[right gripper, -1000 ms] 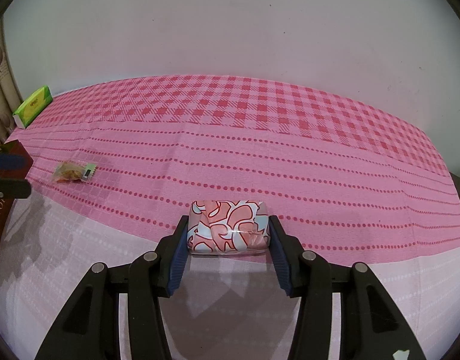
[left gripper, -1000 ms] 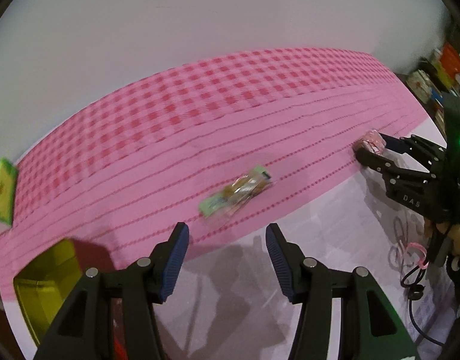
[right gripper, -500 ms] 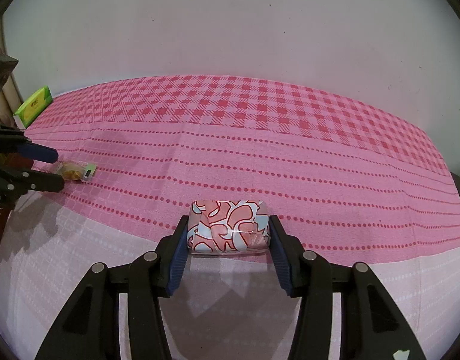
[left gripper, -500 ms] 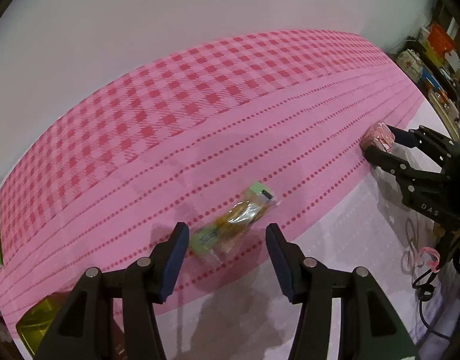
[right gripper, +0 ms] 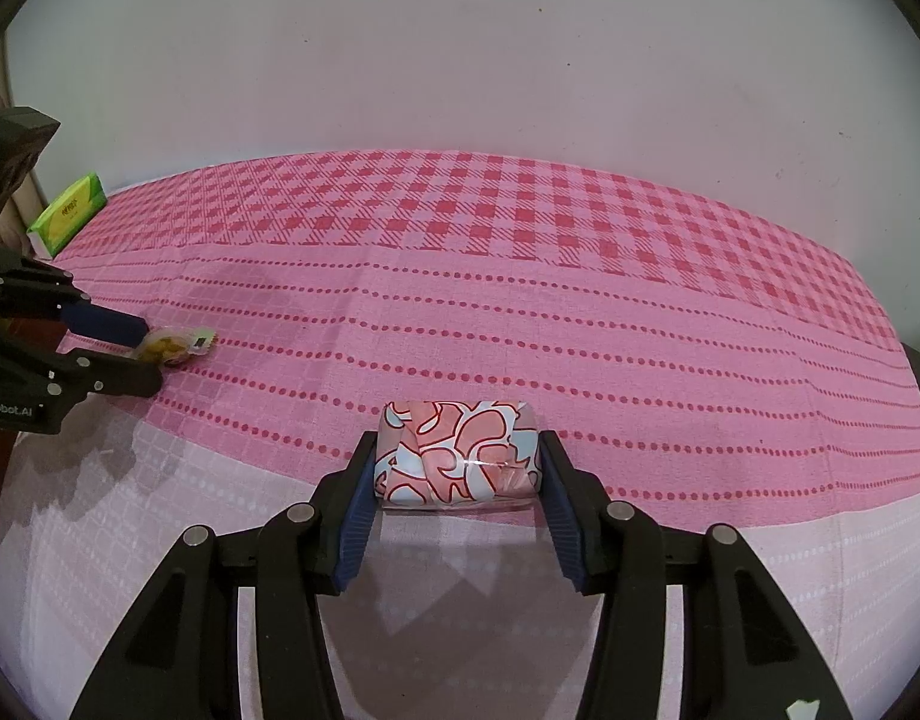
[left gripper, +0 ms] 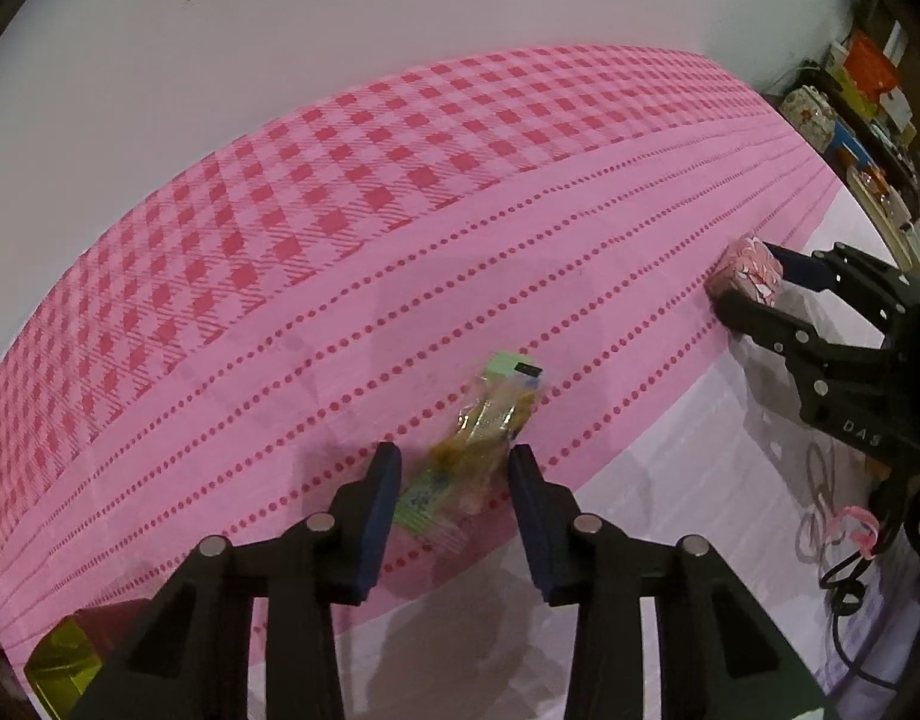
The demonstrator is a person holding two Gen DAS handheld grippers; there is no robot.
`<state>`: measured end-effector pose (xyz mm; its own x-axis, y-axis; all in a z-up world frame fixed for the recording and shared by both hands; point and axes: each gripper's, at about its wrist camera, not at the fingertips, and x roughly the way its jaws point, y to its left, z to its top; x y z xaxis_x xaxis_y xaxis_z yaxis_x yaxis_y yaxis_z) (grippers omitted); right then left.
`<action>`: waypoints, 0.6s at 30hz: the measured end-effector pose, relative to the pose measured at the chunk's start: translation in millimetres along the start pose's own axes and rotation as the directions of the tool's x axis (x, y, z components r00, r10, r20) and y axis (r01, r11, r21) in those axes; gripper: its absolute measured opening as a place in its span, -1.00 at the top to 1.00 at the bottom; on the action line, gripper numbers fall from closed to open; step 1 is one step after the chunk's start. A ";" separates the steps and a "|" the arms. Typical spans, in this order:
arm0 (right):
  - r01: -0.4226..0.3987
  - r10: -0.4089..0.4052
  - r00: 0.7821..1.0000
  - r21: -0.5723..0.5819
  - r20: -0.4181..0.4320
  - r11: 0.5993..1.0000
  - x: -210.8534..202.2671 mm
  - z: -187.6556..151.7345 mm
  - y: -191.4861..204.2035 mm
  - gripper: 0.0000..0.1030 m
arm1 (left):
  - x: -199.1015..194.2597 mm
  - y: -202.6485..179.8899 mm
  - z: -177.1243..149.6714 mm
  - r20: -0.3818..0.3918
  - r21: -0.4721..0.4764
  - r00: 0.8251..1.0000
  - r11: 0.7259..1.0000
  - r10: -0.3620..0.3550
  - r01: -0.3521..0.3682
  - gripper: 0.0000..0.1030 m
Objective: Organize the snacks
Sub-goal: 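Grasp the small clear candy with the left tool while the right tool holds the pink candy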
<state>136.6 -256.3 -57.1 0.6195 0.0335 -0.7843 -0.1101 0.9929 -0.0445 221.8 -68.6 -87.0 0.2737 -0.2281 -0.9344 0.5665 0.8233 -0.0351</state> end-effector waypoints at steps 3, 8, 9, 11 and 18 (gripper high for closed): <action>0.000 0.000 1.000 0.001 0.000 1.000 0.0 0.0 0.2 0.07 | -1.2 -1.4 -0.8 0.003 -0.016 1.000 1.000 0.010 -0.010 0.44; 0.000 0.000 1.000 0.001 0.000 1.000 0.2 0.0 0.1 0.07 | -8.1 0.0 -7.8 0.017 -0.044 0.999 0.998 0.038 -0.037 0.50; 0.000 0.000 1.000 0.001 0.000 1.000 0.2 -0.1 0.1 0.07 | -9.9 1.4 -8.5 0.018 -0.057 0.999 0.998 0.031 -0.030 0.51; 0.000 0.000 1.000 0.001 0.000 1.000 0.0 -0.1 0.5 0.06 | -15.2 4.3 -10.1 0.028 -0.073 0.999 0.997 0.028 -0.026 0.53; 0.000 0.000 1.000 0.001 0.000 1.000 0.2 -0.2 0.4 0.06 | -35.4 11.3 -19.4 0.052 -0.104 0.998 0.994 0.027 -0.021 0.54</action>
<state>136.5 -255.9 -57.5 0.6194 0.0332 -0.7843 -0.1089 0.9931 -0.0440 203.5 -41.1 -61.2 0.3291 -0.2328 -0.9152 0.4767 0.8776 -0.0518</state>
